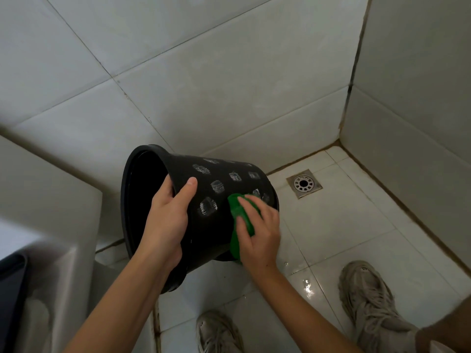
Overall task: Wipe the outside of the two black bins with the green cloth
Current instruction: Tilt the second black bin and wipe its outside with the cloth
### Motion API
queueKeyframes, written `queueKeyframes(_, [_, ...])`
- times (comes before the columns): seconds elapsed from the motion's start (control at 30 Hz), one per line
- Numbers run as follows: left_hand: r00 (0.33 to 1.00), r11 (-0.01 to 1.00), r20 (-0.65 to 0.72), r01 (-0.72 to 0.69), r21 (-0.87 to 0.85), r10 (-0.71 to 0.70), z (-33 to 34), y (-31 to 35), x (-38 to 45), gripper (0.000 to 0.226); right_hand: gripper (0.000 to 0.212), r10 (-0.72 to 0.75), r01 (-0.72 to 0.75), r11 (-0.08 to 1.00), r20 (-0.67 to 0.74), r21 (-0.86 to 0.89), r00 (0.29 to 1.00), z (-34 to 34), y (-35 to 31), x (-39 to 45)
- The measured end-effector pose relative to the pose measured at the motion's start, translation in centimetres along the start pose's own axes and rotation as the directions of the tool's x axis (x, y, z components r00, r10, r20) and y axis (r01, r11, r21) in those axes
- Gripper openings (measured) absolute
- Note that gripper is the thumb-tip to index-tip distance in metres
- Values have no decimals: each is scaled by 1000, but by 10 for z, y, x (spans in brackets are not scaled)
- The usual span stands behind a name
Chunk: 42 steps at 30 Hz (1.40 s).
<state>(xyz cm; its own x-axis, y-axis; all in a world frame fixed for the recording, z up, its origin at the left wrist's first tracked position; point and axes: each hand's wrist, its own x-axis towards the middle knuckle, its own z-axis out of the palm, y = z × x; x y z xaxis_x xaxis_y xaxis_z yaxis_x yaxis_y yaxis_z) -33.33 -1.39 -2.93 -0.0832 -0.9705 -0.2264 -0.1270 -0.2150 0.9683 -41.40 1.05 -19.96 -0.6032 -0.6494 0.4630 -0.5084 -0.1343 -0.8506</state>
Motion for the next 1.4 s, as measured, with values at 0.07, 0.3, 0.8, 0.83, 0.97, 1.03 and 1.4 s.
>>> queueKeyframes(0.07, [1000, 1000, -3, -7, -3, 7, 1, -1, -1, 17, 37, 142, -141, 990, -38, 19, 989, 3, 1, 8])
queueKeyframes(0.3, [1000, 1000, -5, 0, -27, 0, 0, 1, -2, 16, 35, -55, 55, 998, -17, 31, 998, 0, -12, -14])
queueKeyframes(0.8, [1000, 999, 7, -8, -50, 8, -1, -2, -3, 21, 31, -48, 48, 998, -4, 36, 999, -5, -57, 6])
queueKeyframes(0.83, [1000, 999, 7, -14, -49, 14, -1, -1, -3, 21, 31, -90, 89, 995, 14, 50, 996, -6, -63, 3])
queueKeyframes(0.97, [1000, 998, 13, -10, -62, 11, -1, -1, -2, 22, 30, -201, 197, 978, 72, 61, 977, -10, -62, 5])
queueKeyframes(1.03, [1000, 998, 17, -9, -55, 10, 0, -2, -2, 22, 32, -103, 102, 995, 71, 19, 992, -10, -58, 22])
queueKeyframes(1.4, [1000, 997, 12, -12, -75, 13, 3, -1, -6, 22, 31, -40, 40, 999, 22, 7, 999, -10, -50, 18])
